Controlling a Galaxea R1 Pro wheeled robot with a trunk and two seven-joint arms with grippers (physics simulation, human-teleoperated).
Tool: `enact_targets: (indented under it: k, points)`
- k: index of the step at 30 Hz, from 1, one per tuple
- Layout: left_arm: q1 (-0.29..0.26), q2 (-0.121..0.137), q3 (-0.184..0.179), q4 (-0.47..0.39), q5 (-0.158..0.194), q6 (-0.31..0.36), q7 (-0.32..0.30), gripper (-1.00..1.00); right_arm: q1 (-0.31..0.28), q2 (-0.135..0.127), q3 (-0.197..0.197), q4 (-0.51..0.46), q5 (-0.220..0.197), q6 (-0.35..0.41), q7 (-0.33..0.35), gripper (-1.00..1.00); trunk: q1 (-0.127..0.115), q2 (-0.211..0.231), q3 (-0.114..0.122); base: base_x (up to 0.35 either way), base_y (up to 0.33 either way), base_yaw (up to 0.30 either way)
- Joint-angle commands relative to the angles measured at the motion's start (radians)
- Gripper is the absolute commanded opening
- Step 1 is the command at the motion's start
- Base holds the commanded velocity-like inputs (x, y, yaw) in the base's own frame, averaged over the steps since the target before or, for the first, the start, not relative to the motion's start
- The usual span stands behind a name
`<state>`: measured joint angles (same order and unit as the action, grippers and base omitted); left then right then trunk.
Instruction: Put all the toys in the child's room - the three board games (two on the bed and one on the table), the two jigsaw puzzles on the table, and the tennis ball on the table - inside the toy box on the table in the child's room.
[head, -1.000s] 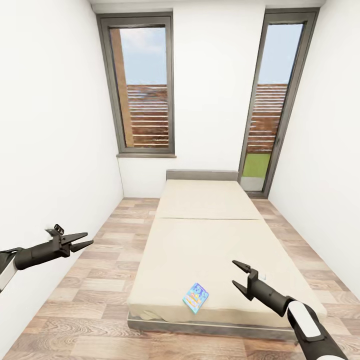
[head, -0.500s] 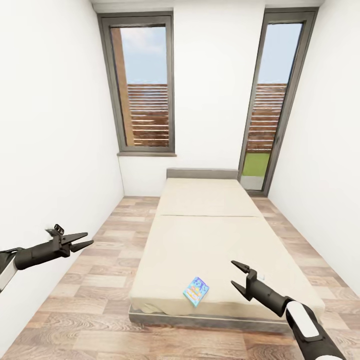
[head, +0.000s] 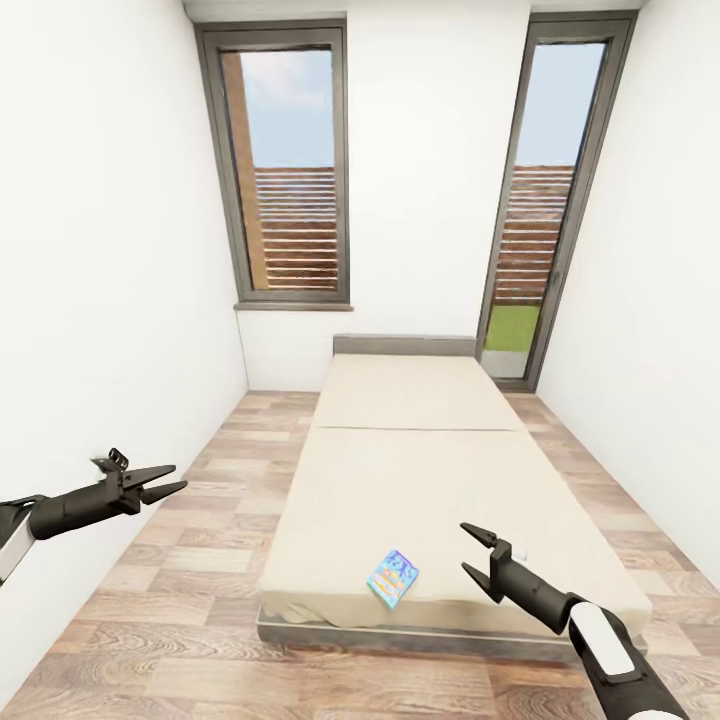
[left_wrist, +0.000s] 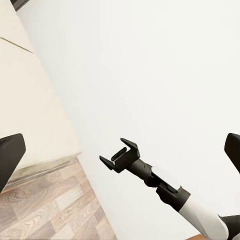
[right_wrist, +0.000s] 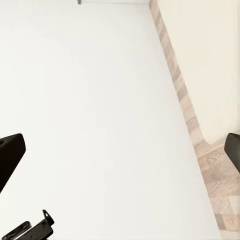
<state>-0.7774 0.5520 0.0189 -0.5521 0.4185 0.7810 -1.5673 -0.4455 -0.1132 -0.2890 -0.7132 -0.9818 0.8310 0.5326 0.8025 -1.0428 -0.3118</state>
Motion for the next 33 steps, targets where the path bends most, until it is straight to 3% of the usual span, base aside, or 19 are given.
enact_targets:
  k: [1,12,19,33]
  points:
    - [-0.001,0.0,0.0,0.0,0.0,0.011,-0.004,1.0,-0.001,0.0,-0.003,0.0,0.001,0.004,0.002,1.0,0.004,-0.008,-0.004,0.0,0.0,0.0]
    - [-0.001,0.0,0.004,0.0,0.0,0.011,-0.004,1.0,-0.003,0.001,0.008,0.018,0.001,-0.052,-0.012,1.0,0.046,-0.085,-0.039,0.0,0.0,0.0]
    - [-0.001,0.0,0.004,0.0,0.0,0.01,-0.004,1.0,-0.005,0.001,0.027,0.022,-0.001,-0.059,-0.054,1.0,0.046,-0.085,-0.039,0.0,0.0,0.0]
    - [0.0,0.0,0.005,0.0,0.0,0.009,-0.004,1.0,-0.005,0.0,0.027,0.02,-0.009,-0.061,-0.07,1.0,0.1,-0.183,-0.083,0.0,0.0,0.0]
